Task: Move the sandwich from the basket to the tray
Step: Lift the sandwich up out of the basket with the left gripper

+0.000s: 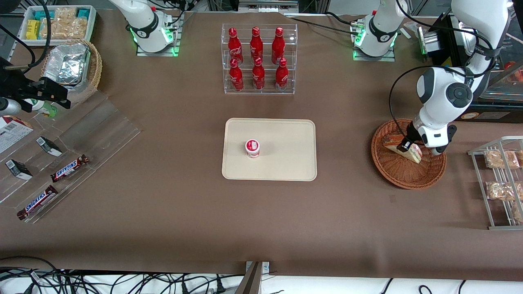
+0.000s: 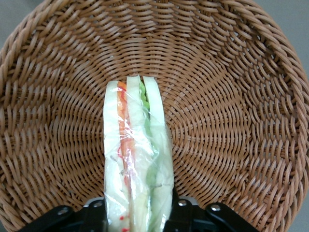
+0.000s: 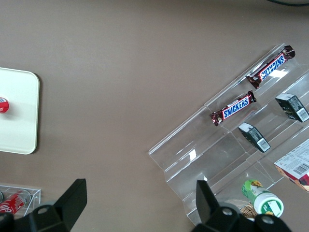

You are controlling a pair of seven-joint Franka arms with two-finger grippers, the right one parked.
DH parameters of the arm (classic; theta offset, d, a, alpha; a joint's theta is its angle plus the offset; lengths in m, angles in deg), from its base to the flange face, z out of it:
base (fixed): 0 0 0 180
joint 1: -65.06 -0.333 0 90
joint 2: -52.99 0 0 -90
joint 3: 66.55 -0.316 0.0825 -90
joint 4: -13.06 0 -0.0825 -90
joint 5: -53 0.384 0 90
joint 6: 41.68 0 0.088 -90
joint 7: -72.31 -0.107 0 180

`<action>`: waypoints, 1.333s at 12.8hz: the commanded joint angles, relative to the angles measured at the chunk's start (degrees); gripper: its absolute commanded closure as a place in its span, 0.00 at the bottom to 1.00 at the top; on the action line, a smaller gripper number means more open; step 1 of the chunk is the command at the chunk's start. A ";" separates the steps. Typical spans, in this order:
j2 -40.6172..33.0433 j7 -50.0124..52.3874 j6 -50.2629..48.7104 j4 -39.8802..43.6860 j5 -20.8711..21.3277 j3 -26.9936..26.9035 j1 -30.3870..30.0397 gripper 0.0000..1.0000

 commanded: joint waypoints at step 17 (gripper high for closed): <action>-8.74 -8.53 -47.82 31.54 -5.69 5.09 -0.34 0.94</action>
